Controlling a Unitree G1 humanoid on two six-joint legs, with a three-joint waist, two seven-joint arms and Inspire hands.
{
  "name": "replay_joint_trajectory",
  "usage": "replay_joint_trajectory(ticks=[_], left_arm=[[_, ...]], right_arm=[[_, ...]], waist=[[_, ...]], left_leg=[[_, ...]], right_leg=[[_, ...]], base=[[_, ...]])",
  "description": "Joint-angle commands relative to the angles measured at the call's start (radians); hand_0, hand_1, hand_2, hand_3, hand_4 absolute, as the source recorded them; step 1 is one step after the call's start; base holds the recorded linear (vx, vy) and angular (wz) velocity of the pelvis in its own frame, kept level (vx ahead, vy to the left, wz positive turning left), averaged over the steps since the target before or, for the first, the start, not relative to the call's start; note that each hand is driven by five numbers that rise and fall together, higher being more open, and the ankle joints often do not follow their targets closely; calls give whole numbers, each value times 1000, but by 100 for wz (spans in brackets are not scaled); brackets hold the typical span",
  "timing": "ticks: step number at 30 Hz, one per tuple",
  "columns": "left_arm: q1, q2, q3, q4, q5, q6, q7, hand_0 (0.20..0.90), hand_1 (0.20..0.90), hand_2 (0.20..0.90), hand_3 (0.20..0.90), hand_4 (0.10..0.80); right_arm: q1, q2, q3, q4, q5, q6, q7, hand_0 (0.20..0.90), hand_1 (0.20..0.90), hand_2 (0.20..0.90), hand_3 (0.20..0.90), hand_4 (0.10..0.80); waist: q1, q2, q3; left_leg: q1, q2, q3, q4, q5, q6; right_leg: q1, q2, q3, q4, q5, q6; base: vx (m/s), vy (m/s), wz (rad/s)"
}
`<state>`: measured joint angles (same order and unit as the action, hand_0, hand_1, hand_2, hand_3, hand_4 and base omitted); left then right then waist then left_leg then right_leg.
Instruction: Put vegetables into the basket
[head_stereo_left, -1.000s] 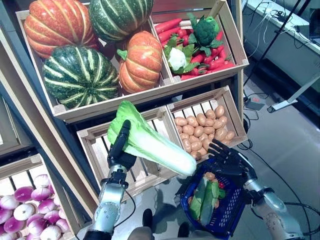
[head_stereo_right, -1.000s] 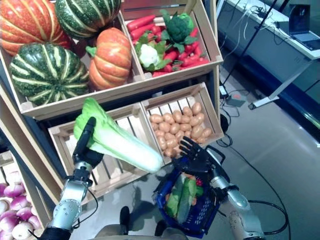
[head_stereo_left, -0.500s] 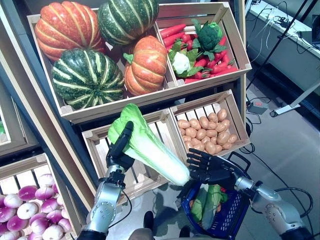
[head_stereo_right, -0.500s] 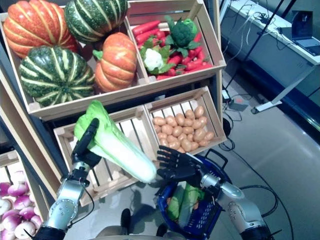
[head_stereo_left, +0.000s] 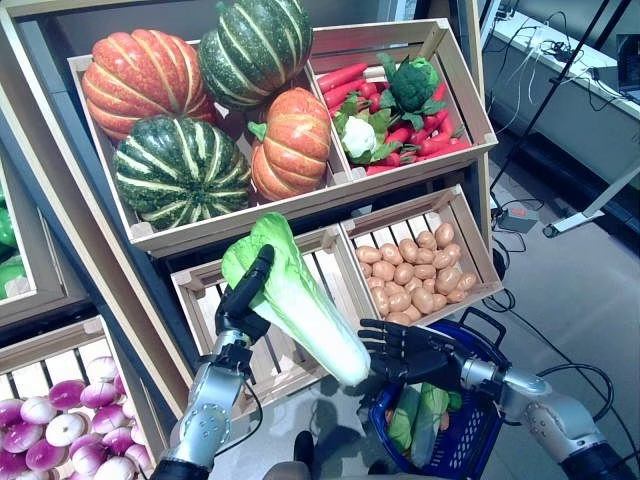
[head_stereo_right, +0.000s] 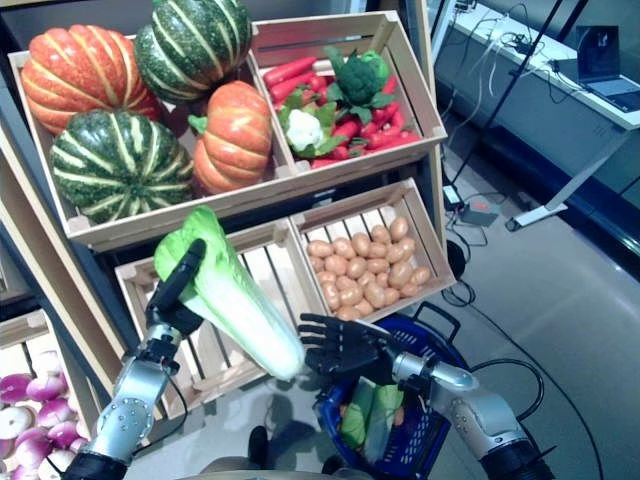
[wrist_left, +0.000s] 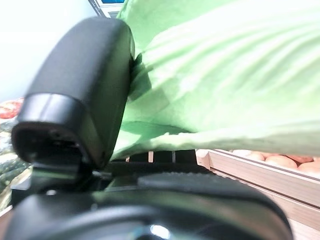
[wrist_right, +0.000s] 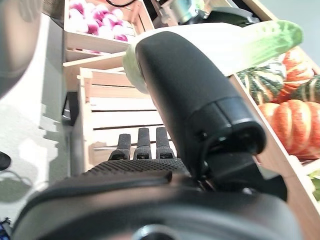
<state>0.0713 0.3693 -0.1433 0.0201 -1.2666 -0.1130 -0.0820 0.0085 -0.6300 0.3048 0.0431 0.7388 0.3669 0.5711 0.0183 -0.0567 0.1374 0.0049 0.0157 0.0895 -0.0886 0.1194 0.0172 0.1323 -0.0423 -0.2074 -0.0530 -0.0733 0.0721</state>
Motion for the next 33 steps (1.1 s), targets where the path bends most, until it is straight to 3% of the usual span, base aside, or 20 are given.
replay_joint_trajectory(ticks=[1, 17, 24, 33], left_arm=[[-129, -13, -49, -13, 22, -19, -80, 300, 300, 300, 300, 400], [-128, -30, -55, -14, 32, -9, -54, 300, 300, 300, 300, 400], [-130, -23, -47, -17, 42, -2, -54, 300, 300, 300, 300, 400], [-113, -10, -8, -42, 50, 5, -49, 300, 300, 300, 300, 400]], right_arm=[[-139, 27, 49, -24, 0, -52, 28, 900, 900, 900, 900, 800], [-166, 80, 39, 15, 9, -58, -252, 900, 900, 900, 900, 800], [-170, 81, 7, 0, 15, -67, -253, 900, 900, 900, 900, 800], [-101, 9, -104, -34, 8, -64, -249, 900, 900, 900, 900, 800]], waist=[[9, -17, -74], [7, -9, -69], [7, -8, -66], [-6, -12, -57]], left_leg=[[71, -11, 7, 1, -135, -24], [82, -12, -3, 1, -136, -22], [82, -11, -4, 1, -137, -21], [79, -8, 4, 1, -139, -21]], right_leg=[[-52, -29, -3, -3, 92, 18], [-42, -26, 10, -4, 89, 17], [-42, -24, 9, -2, 86, 15], [-51, -20, 18, 3, 87, 18]], base=[[0, 0, 0], [0, 0, 0], [0, 0, 0], [0, 0, 0]])
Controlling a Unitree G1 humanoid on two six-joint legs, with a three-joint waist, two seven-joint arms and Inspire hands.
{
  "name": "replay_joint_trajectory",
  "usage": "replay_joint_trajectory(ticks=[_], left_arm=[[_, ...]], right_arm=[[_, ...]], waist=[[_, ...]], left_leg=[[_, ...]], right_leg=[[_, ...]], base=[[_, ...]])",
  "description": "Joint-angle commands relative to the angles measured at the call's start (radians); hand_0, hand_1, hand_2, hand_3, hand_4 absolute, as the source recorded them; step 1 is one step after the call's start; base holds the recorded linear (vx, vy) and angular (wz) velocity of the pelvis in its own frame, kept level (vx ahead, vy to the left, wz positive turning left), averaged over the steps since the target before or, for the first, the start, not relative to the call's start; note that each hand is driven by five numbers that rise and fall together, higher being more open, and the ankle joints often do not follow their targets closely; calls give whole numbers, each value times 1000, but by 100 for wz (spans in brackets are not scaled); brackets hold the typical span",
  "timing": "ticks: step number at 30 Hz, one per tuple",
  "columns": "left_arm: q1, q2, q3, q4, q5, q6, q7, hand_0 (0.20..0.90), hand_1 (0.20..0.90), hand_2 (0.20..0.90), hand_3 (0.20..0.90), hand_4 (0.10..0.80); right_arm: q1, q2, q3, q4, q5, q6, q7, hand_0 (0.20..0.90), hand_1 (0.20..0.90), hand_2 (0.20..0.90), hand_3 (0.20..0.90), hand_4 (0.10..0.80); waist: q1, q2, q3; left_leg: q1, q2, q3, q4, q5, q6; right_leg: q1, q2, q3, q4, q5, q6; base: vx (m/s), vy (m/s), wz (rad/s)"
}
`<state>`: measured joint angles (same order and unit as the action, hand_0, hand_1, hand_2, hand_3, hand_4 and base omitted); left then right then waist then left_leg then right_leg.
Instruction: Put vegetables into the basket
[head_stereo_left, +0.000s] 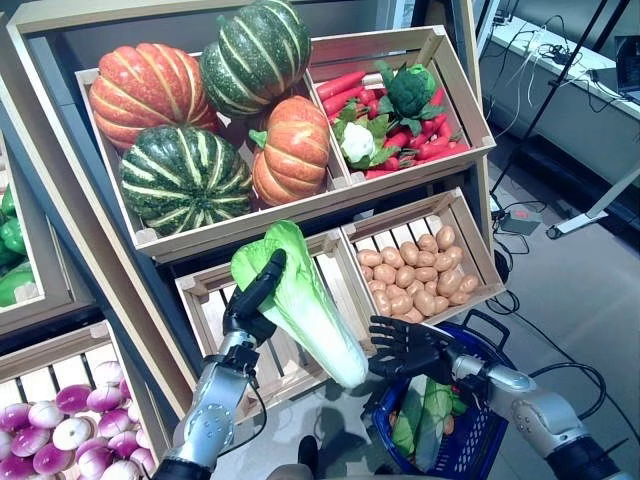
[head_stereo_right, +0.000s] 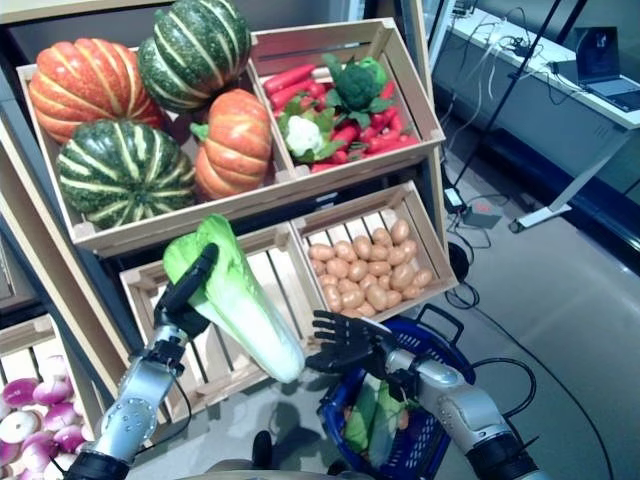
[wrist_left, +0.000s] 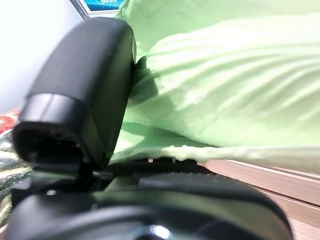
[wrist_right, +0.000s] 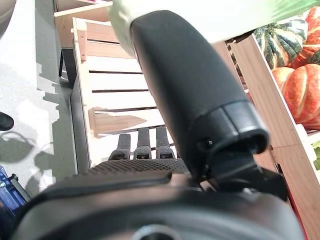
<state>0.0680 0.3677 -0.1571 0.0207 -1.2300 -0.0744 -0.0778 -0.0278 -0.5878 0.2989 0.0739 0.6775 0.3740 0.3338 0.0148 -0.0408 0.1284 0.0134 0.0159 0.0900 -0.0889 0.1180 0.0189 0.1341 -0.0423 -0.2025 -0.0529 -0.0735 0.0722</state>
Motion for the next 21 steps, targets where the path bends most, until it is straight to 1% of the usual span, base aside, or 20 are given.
replay_joint_trajectory(ticks=[1, 4, 10, 14, 18, 21], left_arm=[[-108, -5, 11, -43, 17, -36, -53, 300, 300, 300, 300, 400], [-104, 2, 23, -54, 38, -41, -48, 300, 300, 300, 300, 400], [-104, 10, 34, -61, 78, -65, -28, 300, 300, 300, 300, 400], [-105, 15, 53, -65, 126, -81, -11, 300, 300, 300, 300, 400], [-108, 21, 55, -68, 150, -81, -2, 300, 300, 300, 300, 400], [-111, 24, 55, -54, 172, -84, -14, 300, 300, 300, 300, 400]], right_arm=[[-57, -41, -112, -67, 71, -72, -11, 900, 900, 900, 900, 800], [-26, -60, -153, -84, 71, -73, 0, 900, 900, 900, 900, 800], [3, -74, -178, -103, 65, -77, 20, 900, 900, 900, 900, 800], [13, -69, -181, -110, 51, -81, 35, 900, 900, 900, 900, 800], [17, -71, -174, -126, 51, -76, 47, 900, 900, 900, 900, 800], [10, -73, -161, -127, 45, -65, 79, 900, 900, 900, 900, 800]], waist=[[-6, -28, -47], [-14, -30, -44], [-20, -31, -41], [-21, -31, -40], [-22, -30, -38], [-21, -29, -39]], left_leg=[[70, -7, 6, 2, -138, -21], [69, -5, 11, 2, -138, -21], [68, -3, 14, 2, -137, -22], [67, -3, 15, 2, -136, -22], [67, -2, 15, 2, -135, -24], [67, -2, 14, 2, -136, -25]], right_leg=[[-56, -19, 15, 5, 87, 18], [-59, -16, 21, 7, 87, 18], [-61, -14, 26, 6, 87, 18], [-62, -12, 28, 7, 84, 17], [-62, -13, 27, 6, 85, 18], [-59, -14, 23, 2, 84, 18]], base=[[0, 0, 0], [-8, -2, -1], [-7, -3, -2], [-5, -4, -3], [-5, -3, -8], [0, 0, 0]])
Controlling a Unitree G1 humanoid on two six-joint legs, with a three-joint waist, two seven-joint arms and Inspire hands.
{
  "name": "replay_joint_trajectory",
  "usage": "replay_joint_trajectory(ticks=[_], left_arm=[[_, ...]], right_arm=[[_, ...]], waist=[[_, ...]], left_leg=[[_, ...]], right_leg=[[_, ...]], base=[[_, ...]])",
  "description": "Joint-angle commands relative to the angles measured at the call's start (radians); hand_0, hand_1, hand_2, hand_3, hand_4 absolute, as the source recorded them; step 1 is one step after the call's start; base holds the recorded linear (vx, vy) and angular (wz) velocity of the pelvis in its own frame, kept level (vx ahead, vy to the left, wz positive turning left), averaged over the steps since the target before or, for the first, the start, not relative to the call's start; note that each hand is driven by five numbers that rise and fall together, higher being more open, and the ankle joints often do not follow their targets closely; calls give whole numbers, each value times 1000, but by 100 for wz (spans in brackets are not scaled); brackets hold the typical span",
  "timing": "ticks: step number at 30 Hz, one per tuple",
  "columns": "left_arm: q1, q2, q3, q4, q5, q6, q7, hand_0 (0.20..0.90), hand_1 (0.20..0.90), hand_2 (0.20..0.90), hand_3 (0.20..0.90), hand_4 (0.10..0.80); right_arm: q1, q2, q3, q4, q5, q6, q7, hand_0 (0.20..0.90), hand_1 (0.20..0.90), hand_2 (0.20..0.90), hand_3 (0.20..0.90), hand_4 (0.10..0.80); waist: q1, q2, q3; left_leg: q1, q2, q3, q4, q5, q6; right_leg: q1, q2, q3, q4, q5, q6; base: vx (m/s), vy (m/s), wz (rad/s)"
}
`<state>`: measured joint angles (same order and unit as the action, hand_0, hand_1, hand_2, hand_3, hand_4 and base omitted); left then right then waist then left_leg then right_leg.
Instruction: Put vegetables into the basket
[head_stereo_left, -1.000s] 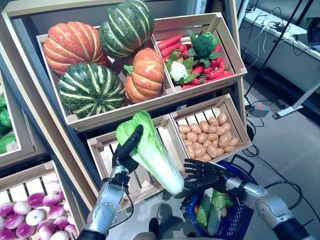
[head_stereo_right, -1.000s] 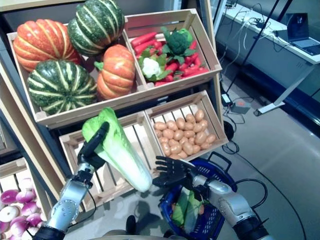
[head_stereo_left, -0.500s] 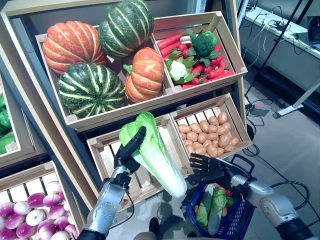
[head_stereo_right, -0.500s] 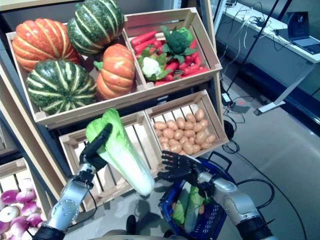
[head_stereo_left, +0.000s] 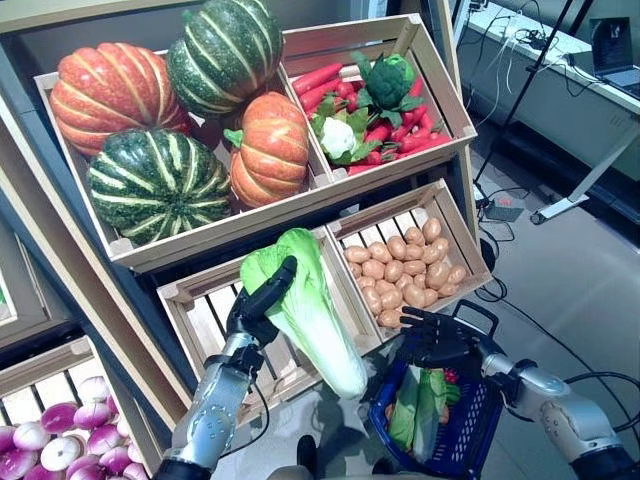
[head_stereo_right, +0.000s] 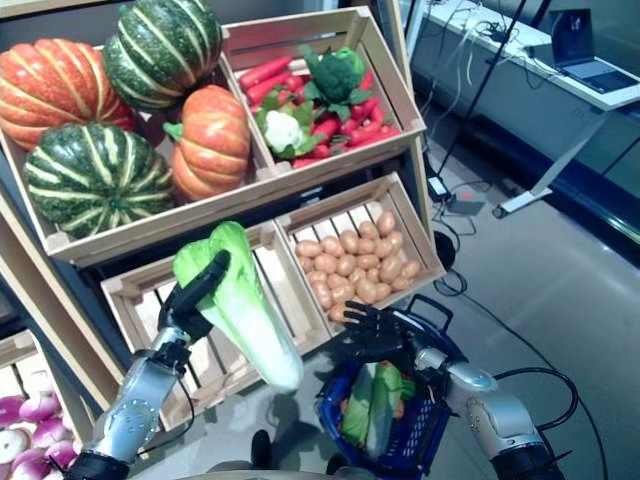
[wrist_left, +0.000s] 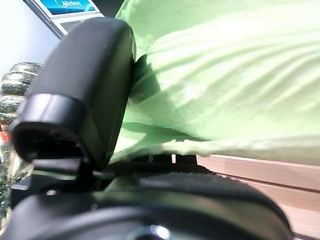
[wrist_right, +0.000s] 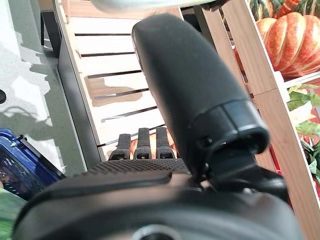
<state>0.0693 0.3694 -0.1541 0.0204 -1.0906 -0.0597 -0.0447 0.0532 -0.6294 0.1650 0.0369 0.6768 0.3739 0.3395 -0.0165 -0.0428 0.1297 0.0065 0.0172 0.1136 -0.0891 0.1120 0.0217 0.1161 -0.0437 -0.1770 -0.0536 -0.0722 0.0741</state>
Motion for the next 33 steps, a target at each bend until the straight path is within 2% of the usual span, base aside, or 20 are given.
replay_joint_trajectory(ticks=[1, 22, 33], left_arm=[[-113, 24, 52, -53, 32, -98, -48, 300, 300, 300, 300, 400], [-135, 33, -11, -19, 36, -71, -128, 300, 300, 300, 300, 400], [-139, 38, -42, -53, 39, -76, -153, 300, 300, 300, 300, 400]], right_arm=[[-72, -32, -27, -90, 46, -65, 75, 900, 900, 900, 900, 800], [-151, -38, 85, -153, 87, -26, 294, 900, 900, 900, 900, 800], [-165, -30, 122, -157, 84, -10, 315, 900, 900, 900, 900, 800]], waist=[[11, -27, -41], [23, -28, -53], [26, -25, -58]], left_leg=[[73, -3, -10, 2, -130, -28], [73, -6, -20, 2, -130, -34], [72, -7, -23, 2, -129, -35]], right_leg=[[-41, -12, -2, 3, 83, 16], [-30, -18, -14, -8, 83, 18], [-28, -22, -15, -13, 87, 22]], base=[[0, 0, 0], [-1, 0, 0], [0, 0, 0]])
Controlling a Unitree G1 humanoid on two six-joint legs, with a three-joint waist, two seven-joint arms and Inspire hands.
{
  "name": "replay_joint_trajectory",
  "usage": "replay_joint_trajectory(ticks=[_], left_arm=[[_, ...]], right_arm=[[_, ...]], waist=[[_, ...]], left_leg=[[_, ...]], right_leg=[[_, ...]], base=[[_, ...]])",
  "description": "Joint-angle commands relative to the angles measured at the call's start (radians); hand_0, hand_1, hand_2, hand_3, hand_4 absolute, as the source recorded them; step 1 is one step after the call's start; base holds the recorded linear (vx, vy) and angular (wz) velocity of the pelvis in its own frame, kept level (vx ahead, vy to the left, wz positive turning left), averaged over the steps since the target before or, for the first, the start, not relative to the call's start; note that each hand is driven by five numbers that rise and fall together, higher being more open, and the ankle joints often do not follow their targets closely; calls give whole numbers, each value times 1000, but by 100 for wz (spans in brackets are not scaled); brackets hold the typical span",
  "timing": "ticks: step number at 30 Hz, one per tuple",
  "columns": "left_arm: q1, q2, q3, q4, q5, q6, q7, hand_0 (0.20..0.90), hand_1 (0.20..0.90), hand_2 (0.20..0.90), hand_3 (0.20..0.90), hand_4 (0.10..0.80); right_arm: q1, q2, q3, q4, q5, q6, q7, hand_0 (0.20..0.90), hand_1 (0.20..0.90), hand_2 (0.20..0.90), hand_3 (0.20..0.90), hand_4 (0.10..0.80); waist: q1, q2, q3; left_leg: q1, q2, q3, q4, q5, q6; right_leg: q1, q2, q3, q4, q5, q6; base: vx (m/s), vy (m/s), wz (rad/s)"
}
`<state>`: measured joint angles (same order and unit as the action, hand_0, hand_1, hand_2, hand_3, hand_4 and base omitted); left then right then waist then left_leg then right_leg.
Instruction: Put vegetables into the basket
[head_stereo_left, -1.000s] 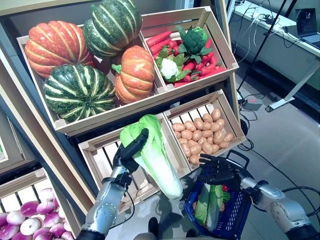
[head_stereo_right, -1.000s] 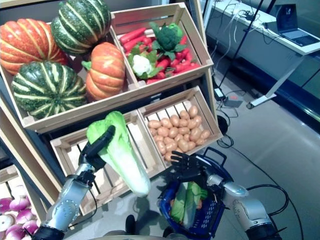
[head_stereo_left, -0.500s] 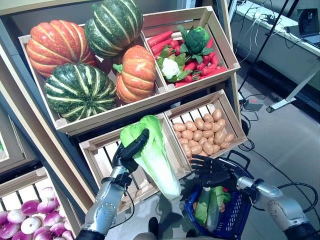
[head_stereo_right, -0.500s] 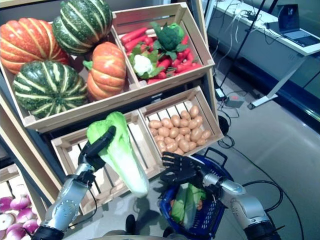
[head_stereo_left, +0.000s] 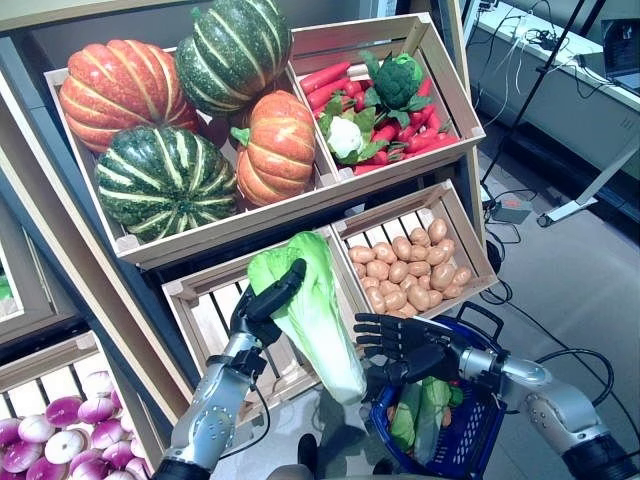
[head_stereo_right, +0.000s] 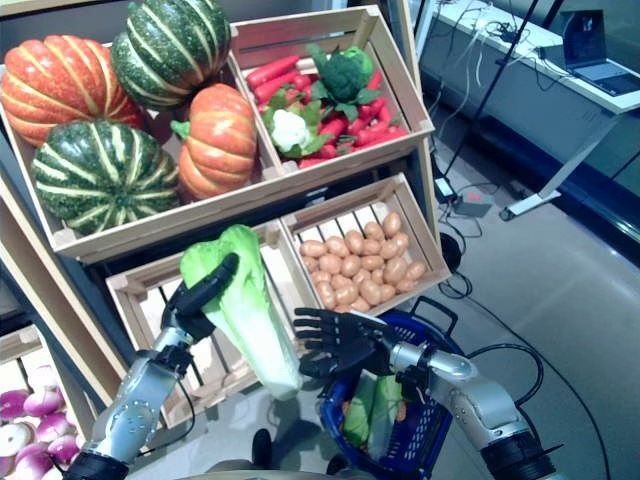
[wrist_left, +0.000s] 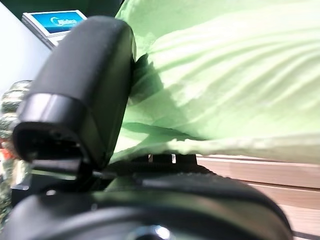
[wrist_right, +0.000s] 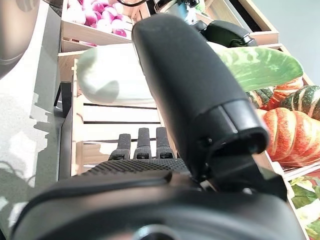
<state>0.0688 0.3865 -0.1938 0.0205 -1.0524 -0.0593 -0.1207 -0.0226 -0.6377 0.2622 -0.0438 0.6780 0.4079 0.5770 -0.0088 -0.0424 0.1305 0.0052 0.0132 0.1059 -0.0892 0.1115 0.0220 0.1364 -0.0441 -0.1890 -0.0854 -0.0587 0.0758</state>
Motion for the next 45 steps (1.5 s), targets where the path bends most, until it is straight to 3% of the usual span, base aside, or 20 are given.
replay_joint_trajectory(ticks=[1, 23, 33, 35, 36, 45], left_arm=[[-140, 22, -4, -52, -2, -78, -77, 300, 300, 300, 300, 400], [-164, -8, -38, -85, -61, -190, -97, 300, 300, 300, 300, 400], [-172, -25, -54, -92, -77, -184, -122, 300, 300, 300, 300, 400], [-171, -24, -54, -94, -78, -176, -125, 300, 300, 300, 300, 400], [-168, -23, -57, -93, -79, -164, -141, 300, 300, 300, 300, 400], [-166, -12, -86, -95, -81, -116, -160, 300, 300, 300, 300, 400]], right_arm=[[-92, -22, 28, -76, 84, -40, 77, 900, 900, 900, 900, 800], [-123, 41, 152, -73, 74, 66, 80, 900, 900, 900, 900, 800], [-123, 78, 179, -55, 94, 95, 58, 900, 900, 900, 900, 800], [-121, 82, 183, -56, 92, 100, 66, 660, 660, 660, 660, 640], [-117, 86, 189, -57, 92, 102, 63, 300, 300, 300, 300, 400], [-116, 91, 197, -43, 122, 88, 40, 300, 300, 300, 300, 400]], waist=[[19, -26, -59], [24, -26, -67], [23, -27, -71], [23, -26, -70], [23, -25, -68], [23, -21, -67]], left_leg=[[73, -3, -16, 2, -129, -35], [79, -7, -21, 2, -129, -33], [82, -6, -21, 2, -130, -33], [81, -6, -21, 2, -129, -33], [81, -6, -21, 2, -129, -33], [83, -7, -22, 2, -131, -30]], right_leg=[[-48, -22, -3, 17, 75, 21], [-40, -25, 1, 13, 77, 19], [-37, -27, 4, 10, 78, 20], [-39, -26, 5, 11, 78, 20], [-38, -27, 4, 11, 78, 19], [-39, -26, 9, 16, 74, 20]], base=[[0, 0, 0], [0, 0, 0], [0, 0, 0], [0, 0, 0], [0, 0, 0], [0, 0, 0]])
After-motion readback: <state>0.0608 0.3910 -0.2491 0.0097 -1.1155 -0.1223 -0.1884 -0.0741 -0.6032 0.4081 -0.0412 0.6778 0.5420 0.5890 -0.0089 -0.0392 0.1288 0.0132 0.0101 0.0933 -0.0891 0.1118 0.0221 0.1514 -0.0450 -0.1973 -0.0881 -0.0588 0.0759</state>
